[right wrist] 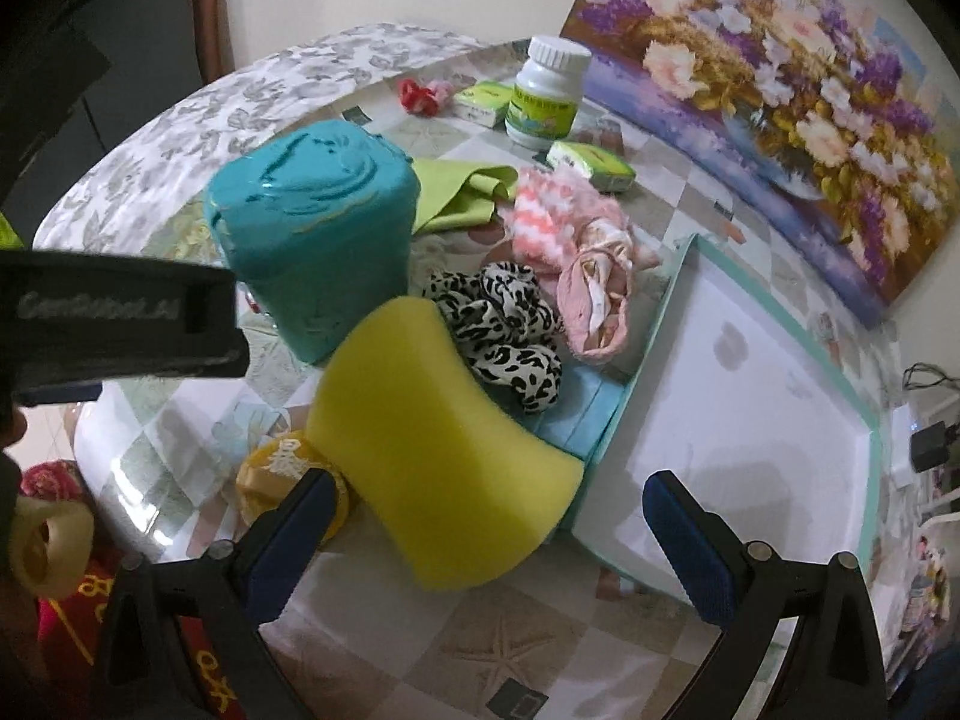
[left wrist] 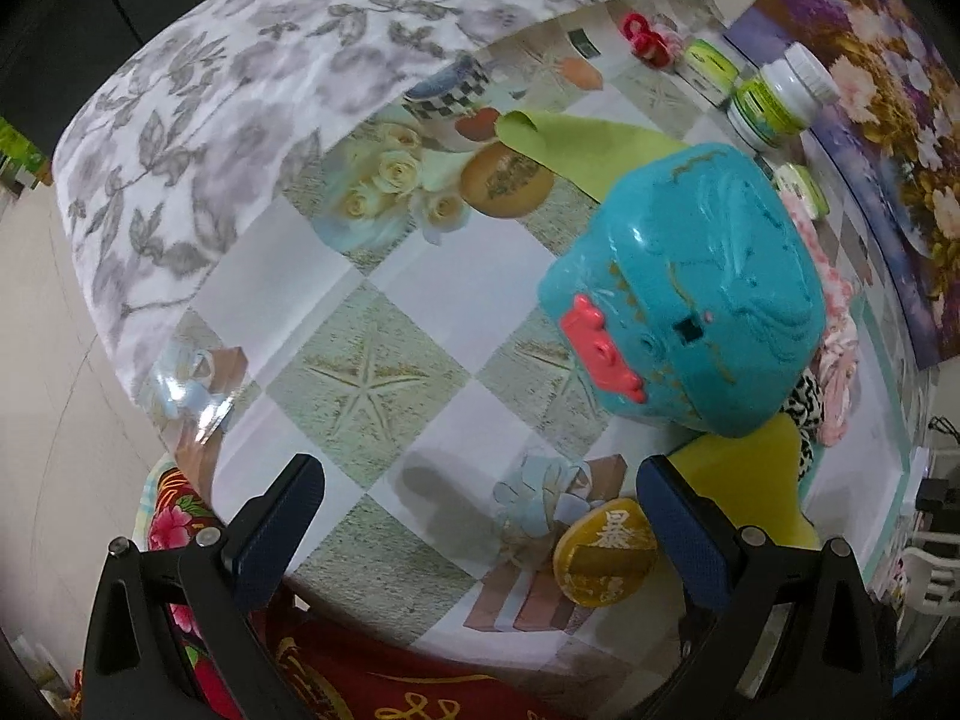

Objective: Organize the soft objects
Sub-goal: 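Close the right tool on the yellow sponge while the left tool moves toward the gold pouch, then grasp the round gold pouch with the left tool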

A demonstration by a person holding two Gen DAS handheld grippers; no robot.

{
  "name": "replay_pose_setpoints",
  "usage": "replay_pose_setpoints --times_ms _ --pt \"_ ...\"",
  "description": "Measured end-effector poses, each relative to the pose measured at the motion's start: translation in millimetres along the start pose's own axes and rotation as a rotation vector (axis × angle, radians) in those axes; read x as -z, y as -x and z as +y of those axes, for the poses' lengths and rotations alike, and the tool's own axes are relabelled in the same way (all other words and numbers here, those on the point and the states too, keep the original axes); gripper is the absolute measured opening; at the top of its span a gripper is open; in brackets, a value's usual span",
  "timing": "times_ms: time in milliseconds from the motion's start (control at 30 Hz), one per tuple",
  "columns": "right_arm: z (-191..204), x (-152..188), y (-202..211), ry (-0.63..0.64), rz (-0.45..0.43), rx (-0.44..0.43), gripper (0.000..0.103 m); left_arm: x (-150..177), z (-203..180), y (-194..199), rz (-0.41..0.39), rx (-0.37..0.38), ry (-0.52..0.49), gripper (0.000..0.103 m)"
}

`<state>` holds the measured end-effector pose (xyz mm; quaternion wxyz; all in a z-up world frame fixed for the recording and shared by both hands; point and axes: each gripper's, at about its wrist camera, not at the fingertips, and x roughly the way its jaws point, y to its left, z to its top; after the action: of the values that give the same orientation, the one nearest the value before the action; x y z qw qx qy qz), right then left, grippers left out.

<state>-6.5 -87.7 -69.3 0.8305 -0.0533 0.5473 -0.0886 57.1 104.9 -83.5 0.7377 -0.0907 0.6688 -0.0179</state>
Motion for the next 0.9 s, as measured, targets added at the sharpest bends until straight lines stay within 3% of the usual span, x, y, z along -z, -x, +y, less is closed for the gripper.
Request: replay_pose_setpoints --times_ms 67,133,333,600,900 --pt "-4.0 -0.8 -3.6 -0.024 0.009 -0.025 0.092 -0.1 -1.5 -2.8 0.012 0.006 -0.007 0.103" --pt "-8.7 -0.8 -5.6 -0.047 0.014 -0.05 0.074 0.8 -7.4 -5.1 0.026 0.01 -0.014 0.103" --pt "-24.3 0.3 -0.6 -0.121 -0.003 -0.107 0.057 3.2 -14.0 -6.6 0.03 0.021 -0.036 0.103" --pt "-41.3 5.9 7.0 -0.212 -0.017 -0.188 0.045 13.2 -39.2 -7.5 0.033 0.012 -0.079 0.103" --pt "-70.8 14.7 27.2 -0.33 -0.075 -0.26 0.044 22.7 -61.2 -5.5 0.03 0.016 -0.127 0.103"
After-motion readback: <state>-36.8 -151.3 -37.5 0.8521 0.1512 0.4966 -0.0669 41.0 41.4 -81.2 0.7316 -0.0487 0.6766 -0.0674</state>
